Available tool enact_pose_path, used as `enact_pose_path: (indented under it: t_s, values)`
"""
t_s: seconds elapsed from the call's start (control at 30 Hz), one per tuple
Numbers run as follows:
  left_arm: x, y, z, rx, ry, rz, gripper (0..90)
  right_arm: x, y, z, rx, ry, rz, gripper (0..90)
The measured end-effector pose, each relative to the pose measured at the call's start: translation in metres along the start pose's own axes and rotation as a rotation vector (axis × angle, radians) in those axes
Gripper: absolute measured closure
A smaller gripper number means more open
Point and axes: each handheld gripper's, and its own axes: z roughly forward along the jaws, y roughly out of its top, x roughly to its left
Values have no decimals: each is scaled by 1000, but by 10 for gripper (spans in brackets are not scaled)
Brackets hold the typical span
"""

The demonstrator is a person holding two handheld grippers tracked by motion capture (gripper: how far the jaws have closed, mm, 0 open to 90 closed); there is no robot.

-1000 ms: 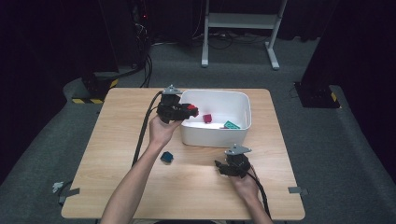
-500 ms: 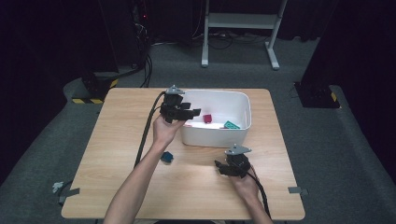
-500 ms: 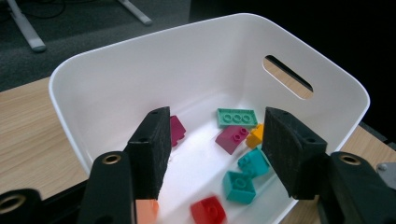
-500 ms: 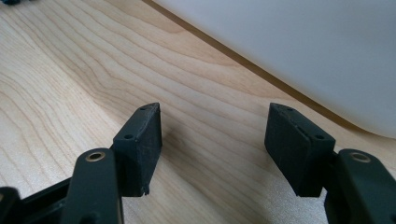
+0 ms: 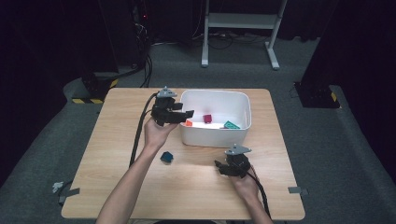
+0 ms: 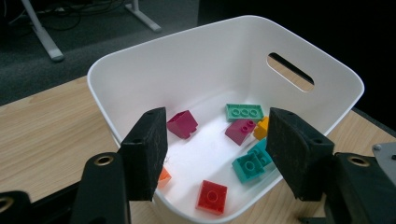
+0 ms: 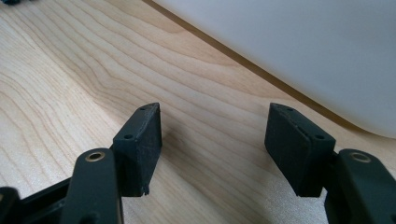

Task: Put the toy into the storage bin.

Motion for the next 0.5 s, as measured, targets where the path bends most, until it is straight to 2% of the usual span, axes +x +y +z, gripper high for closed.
enact_pose_path:
  t_s: [0.5]
  values:
    - [6,-18,-30,-35,18,-1,364,0,0,0,-1,1,-2,364]
